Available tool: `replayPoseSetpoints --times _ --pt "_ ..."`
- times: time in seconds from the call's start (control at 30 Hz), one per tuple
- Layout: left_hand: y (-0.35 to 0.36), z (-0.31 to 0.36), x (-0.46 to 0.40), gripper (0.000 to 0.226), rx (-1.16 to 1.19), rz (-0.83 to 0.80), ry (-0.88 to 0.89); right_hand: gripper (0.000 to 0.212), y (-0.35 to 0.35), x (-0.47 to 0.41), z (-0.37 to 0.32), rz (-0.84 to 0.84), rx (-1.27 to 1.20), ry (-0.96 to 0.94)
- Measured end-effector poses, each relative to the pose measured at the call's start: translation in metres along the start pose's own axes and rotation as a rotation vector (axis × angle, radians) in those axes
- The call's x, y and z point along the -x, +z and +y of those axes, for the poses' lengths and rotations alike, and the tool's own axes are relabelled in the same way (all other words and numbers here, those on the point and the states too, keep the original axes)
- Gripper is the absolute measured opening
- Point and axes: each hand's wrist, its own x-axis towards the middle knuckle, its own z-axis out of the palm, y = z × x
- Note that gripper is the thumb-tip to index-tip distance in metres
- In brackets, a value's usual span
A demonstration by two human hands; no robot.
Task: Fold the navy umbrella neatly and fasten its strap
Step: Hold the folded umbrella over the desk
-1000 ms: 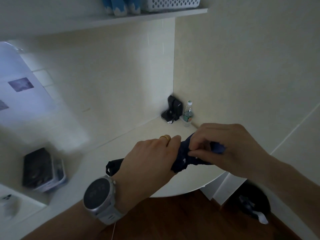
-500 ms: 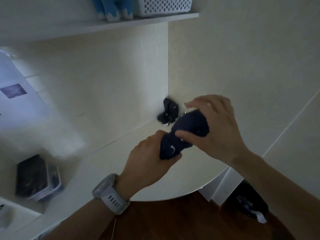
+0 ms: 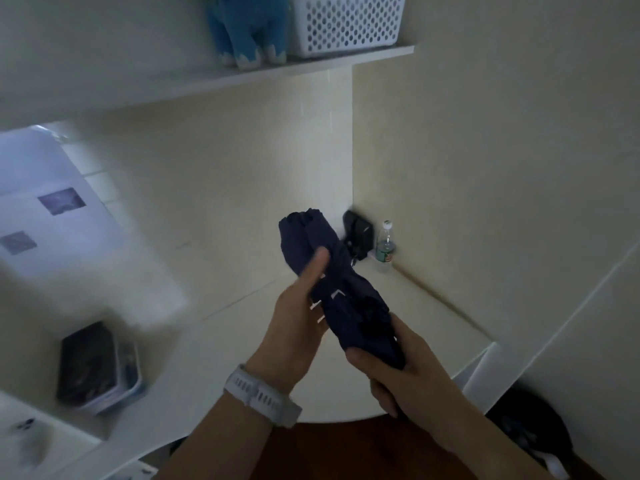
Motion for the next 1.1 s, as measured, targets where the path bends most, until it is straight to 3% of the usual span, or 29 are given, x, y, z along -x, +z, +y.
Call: replayPoseSetpoints --times 0.1,0.13,0.23,0.3,0.37,0.43,0.5,0.6,0.8,0.93,1.0,1.1 --pt "-0.01 0.014 -0.015 0.046 0.346 0.021 -0.053 0.018 -0.002 0.009 -0.011 -0.18 -0.07 0.147" --pt "-0.013 0.013 -0.019 0.039 0.401 0.043 -0.053 0.025 -0.001 0.009 -0.012 -0.186 -0.002 0.19" --pt "-0.019 -0.003 -0.026 0.016 0.385 0.187 -0.066 0.093 0.001 0.003 -0.01 -0.021 0.378 0.177" --pt "-0.021 -0.013 -0.028 0.024 0.323 0.291 -0.043 0.117 0.007 -0.002 -0.006 0.037 0.726 0.037" --pt "-0.024 -0.018 -0.033 0.036 0.31 0.331 -0.012 0.1 0.014 -0.01 0.007 0.044 0.902 -0.09" --pt "-0.028 -0.019 -0.038 0.041 0.291 0.334 0.004 0.072 0.017 -0.021 0.022 0.058 0.84 -0.173" --pt "-0.035 -0.019 -0.043 0.04 0.27 0.326 -0.003 0.058 0.02 -0.029 0.029 0.033 0.75 -0.163" --pt "-0.051 -0.019 -0.052 0.051 0.18 0.289 0.023 0.054 0.023 -0.038 0.03 0.013 0.726 -0.119" --pt "-0.078 -0.015 -0.07 0.056 0.074 0.027 0.082 0.063 0.022 -0.056 0.045 0.071 0.625 -0.084" --pt "-0.087 -0.033 -0.104 0.064 -0.05 0.075 0.133 0.06 0.009 -0.065 0.063 0.134 0.586 -0.029" --pt "-0.091 -0.046 -0.118 0.052 -0.144 0.129 0.115 0.058 -0.002 -0.07 0.07 0.16 0.615 -0.016" --pt "-0.093 -0.067 -0.133 0.052 -0.064 0.125 0.058 0.056 -0.025 -0.087 0.083 0.215 0.715 -0.014"
